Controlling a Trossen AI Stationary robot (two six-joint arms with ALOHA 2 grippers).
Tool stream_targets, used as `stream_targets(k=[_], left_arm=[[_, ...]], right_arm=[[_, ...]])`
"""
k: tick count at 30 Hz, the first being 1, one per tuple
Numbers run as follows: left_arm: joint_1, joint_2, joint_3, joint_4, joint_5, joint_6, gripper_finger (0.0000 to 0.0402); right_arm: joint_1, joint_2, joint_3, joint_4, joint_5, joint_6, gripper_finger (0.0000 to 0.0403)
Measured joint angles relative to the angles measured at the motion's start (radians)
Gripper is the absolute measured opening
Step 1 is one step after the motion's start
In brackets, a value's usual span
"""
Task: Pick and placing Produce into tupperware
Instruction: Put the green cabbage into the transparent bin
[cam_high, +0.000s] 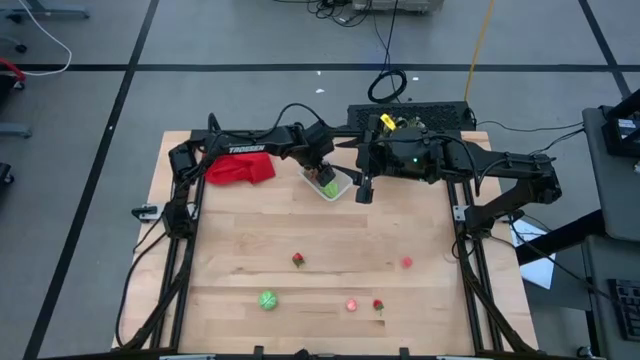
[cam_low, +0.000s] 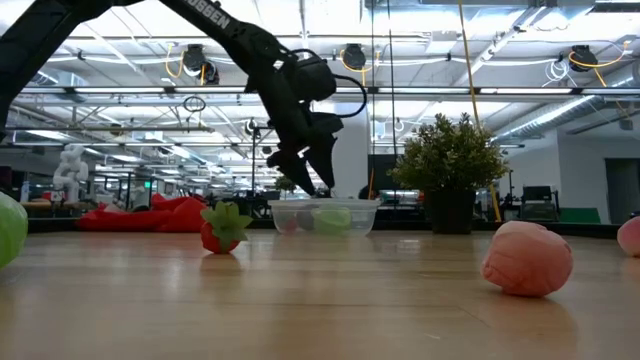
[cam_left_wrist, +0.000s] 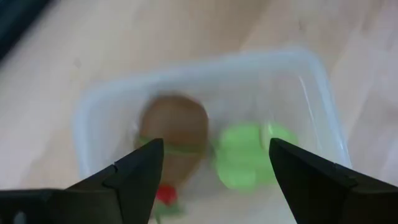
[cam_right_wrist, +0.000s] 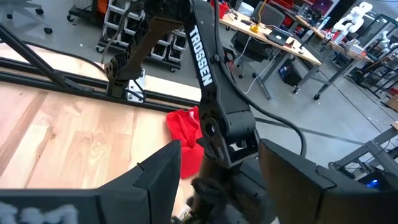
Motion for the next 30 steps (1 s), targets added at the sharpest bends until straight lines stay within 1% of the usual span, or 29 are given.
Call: stream_targets(k=[3,6,9,13,17,19,25,30], left_arm=[[-0.023,-0.018,0.000,-0.086,-0.019,0.000,0.0294],[-0.057,-0.058,0.001,-0.170,-0.098,0.008,0.0294],[-0.102,-0.109,0.001,-0.211,-0.188,0.008,0.0294],[-0.160,-0.189,-0.023,-0.261,-0.235,-0.015,0.0294],[-0.223,-0.291,-0.118,-0.296,-0.265,-0.090,0.0294],[-0.254,-0.355,-0.185,-0.322,-0.299,-0.155,0.0294],[-0.365,-0.546,-0.368,-0.304,-0.361,-0.362,0.0294],[-0.466,-0.635,-0.466,-0.283,-0.383,-0.493,0.0294]], right_arm=[[0.000,0.000,0.000,-0.008,0.000,0.000,0.0205],[0.000,0.000,0.000,-0.012,0.000,0.000,0.0205],[0.000,0.000,0.000,-0.033,0.000,0.001,0.0205],[0.000,0.000,0.000,-0.073,0.000,0.049,0.0205],[0.000,0.000,0.000,-0.110,0.000,0.084,0.0205],[0.000,0.000,0.000,-0.116,0.000,0.098,0.0205],[0.021,0.000,0.000,-0.108,0.000,0.108,0.0205],[0.053,0.000,0.000,-0.112,0.000,0.121,0.0205]])
